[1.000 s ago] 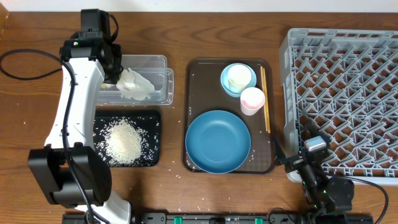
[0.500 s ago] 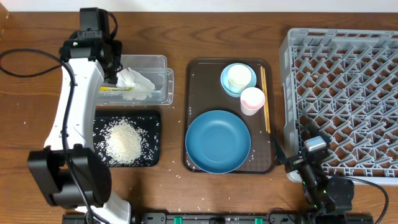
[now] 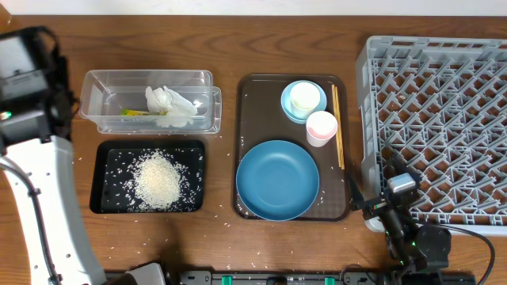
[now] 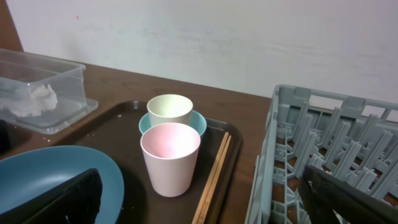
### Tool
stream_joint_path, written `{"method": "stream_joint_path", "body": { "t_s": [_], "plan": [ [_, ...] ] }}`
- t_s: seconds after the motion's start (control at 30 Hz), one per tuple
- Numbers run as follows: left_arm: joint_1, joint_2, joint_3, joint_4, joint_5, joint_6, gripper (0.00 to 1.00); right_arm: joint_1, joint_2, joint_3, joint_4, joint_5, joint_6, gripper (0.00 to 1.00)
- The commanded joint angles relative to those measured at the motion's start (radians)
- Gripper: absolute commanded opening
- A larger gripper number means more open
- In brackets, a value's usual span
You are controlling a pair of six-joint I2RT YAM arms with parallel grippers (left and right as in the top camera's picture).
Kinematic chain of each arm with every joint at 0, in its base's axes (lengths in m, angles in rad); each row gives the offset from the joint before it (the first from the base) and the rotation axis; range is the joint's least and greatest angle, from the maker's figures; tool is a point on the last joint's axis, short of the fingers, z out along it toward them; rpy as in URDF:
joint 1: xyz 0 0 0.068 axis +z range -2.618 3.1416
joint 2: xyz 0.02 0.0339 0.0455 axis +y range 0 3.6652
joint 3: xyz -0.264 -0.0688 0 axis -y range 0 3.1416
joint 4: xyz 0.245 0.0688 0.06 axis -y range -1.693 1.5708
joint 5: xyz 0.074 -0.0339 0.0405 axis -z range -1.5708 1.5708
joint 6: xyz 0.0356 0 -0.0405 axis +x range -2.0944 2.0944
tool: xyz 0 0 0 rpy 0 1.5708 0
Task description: Sort waste into correct bins and load items into the dishwasher rack
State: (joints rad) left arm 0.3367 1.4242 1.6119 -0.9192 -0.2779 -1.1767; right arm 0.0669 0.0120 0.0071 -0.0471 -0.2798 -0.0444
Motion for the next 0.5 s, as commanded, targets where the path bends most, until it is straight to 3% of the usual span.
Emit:
{"method": "stream_joint_path", "body": {
  "t_s": [0.0,0.2,0.47],
  "plan": [
    [0.078,0.035,0.002,-0.038,-0.025,0.013,0.83,0.026,-0.005,-0.002,-0.004,0.002,0.002,0.99],
    [0.181,0.072,0.002,-0.141,-0.023,0.013,0.88,0.026,-0.005,-0.002,-0.004,0.003,0.002,0.99],
    [0.199,0.073,0.002,-0.271,-0.023,0.013,0.88,0.026,-0.005,-0.002,-0.004,0.003,0.002,0.99]
  ]
}}
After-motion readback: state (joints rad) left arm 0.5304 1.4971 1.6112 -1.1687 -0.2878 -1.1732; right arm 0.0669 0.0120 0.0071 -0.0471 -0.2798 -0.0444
